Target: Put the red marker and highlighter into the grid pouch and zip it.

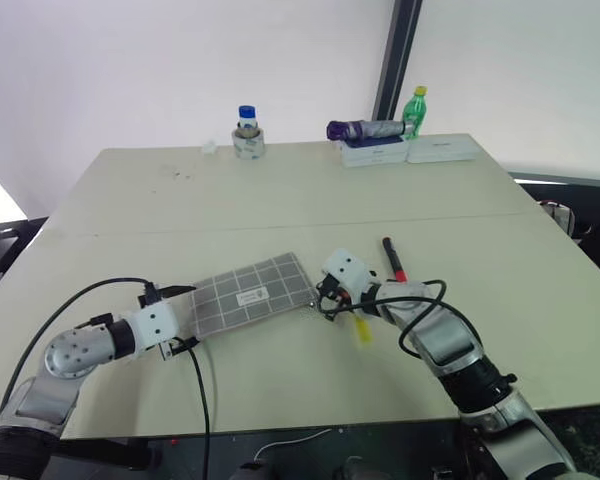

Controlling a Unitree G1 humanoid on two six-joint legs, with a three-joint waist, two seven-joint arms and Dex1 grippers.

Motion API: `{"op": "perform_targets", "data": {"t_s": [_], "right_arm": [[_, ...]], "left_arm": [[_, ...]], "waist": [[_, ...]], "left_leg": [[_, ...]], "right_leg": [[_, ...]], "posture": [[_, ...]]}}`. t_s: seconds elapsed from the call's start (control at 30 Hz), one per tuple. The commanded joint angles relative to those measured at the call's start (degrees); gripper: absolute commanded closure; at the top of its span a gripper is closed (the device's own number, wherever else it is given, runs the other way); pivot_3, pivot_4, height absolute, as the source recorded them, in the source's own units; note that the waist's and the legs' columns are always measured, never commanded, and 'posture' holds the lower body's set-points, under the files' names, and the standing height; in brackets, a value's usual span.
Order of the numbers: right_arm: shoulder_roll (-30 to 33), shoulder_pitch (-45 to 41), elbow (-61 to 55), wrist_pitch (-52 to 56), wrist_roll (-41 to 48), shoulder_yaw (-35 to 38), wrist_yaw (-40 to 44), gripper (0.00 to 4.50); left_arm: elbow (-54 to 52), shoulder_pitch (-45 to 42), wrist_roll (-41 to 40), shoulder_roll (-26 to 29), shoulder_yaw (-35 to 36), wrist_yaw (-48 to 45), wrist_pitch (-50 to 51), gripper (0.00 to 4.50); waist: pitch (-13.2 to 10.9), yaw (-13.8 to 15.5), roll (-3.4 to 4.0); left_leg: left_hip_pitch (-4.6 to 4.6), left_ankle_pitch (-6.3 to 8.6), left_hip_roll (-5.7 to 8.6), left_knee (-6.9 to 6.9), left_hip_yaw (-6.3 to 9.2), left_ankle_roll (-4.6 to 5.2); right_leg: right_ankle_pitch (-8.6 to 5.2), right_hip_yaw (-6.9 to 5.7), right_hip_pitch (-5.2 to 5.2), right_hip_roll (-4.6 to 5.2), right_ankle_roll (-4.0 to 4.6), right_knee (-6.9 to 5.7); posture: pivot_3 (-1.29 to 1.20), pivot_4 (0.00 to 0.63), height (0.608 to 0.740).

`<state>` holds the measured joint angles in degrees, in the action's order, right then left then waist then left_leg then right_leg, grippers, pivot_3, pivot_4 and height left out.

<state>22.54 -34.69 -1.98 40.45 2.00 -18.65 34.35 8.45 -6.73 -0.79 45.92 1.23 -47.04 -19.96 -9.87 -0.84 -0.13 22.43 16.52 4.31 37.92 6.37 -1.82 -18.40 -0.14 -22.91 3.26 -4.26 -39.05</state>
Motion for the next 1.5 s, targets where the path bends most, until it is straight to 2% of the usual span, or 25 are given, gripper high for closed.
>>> {"op": "perform_targets", "data": {"t_s": [0.03, 0.2, 0.33, 0.6, 0.87, 1.0, 1.1, 1.33, 1.5], "right_arm": [[0.3, -2.7, -2.4, -0.7, 0.5, 1.9, 0.9, 4.42], [0.9, -4.4, 3.1, -5.4, -5.5, -3.3, 0.4, 4.42], [-1.0, -5.4, 8.2, -8.9, -7.7, -5.0, 0.0, 4.42], [-3.7, -5.2, 9.6, -9.6, -7.8, -4.3, 0.9, 4.42], [-4.3, -4.6, 9.4, -9.6, -8.1, -4.3, 1.3, 4.42], [-4.7, -4.4, 9.3, -9.6, -8.1, -4.4, 1.1, 4.42], [-5.1, -4.4, 9.2, -9.5, -8.2, -4.4, 0.9, 4.50], [-5.4, -3.8, 8.0, -9.1, -8.3, -4.4, 0.8, 4.50], [-5.5, -3.9, 7.7, -9.1, -8.1, -4.2, 0.8, 4.50]], "left_arm": [[-1.2, 1.7, -0.2, 0.2, 0.1, -0.3, 1.0, 0.00], [-1.2, 2.0, -0.5, 0.5, 0.2, -0.4, 0.9, 0.00], [-0.5, 1.5, -0.5, 0.7, 0.5, -0.3, 0.4, 0.00], [3.0, -0.8, 2.9, 2.5, 3.0, 4.3, -6.0, 0.00], [8.4, -4.2, 10.7, 5.0, 1.9, 11.2, -16.3, 0.00], [11.0, -5.5, 10.7, 4.9, 1.1, 11.4, -17.9, 0.00], [12.0, -5.5, 10.5, 5.0, 0.2, 10.9, -19.8, 0.80], [10.8, -4.7, 7.6, 3.7, 0.5, 10.7, -19.5, 4.45], [4.3, -2.0, 2.8, 2.8, 0.6, 8.3, -15.0, 4.45]], "waist": [[0.0, 0.0, 0.00], [0.0, -0.1, 0.00], [0.0, -0.1, 0.00], [0.0, -0.2, -0.01], [0.0, -0.1, -0.01], [0.0, -0.1, -0.01], [0.0, -0.2, -0.01], [0.0, -0.2, -0.01], [0.0, -0.2, -0.01]], "left_leg": [[0.00, 0.00, 0.00, 0.00, 0.00, 0.00], [-0.01, 0.00, 0.00, 0.00, 0.00, -0.01], [-0.02, -0.02, 0.00, 0.00, 0.00, -0.04], [-0.02, -0.03, 0.00, 0.00, 0.01, -0.06], [0.01, -0.04, 0.00, -0.01, 0.00, -0.07], [0.01, -0.04, 0.00, -0.01, 0.00, -0.07], [0.01, -0.04, 0.00, -0.01, 0.00, -0.07], [0.02, -0.05, 0.00, -0.02, -0.01, -0.08], [0.03, -0.05, 0.00, -0.02, -0.01, -0.08]], "right_leg": [[0.00, 0.00, 0.01, 0.00, 0.00, 0.00], [0.00, 0.00, 0.00, 0.00, 0.00, 0.00], [0.00, 0.00, 0.00, -0.01, 0.00, 0.00], [0.00, 0.00, -0.02, -0.03, 0.00, -0.02], [0.00, 0.01, -0.09, -0.03, 0.00, -0.05], [0.00, 0.01, -0.10, -0.03, 0.00, -0.06], [0.00, 0.02, -0.10, -0.03, 0.00, -0.06], [0.00, 0.02, -0.13, -0.04, 0.00, -0.08], [0.00, 0.02, -0.12, -0.04, 0.00, -0.08]], "posture": [[0.00, 0.150, 0.740], [0.00, 0.150, 0.740], [0.00, 0.150, 0.740], [0.00, 0.150, 0.740], [0.00, 0.150, 0.740], [0.00, 0.150, 0.740], [0.00, 0.150, 0.740], [0.00, 0.150, 0.740], [0.00, 0.150, 0.740]]}}
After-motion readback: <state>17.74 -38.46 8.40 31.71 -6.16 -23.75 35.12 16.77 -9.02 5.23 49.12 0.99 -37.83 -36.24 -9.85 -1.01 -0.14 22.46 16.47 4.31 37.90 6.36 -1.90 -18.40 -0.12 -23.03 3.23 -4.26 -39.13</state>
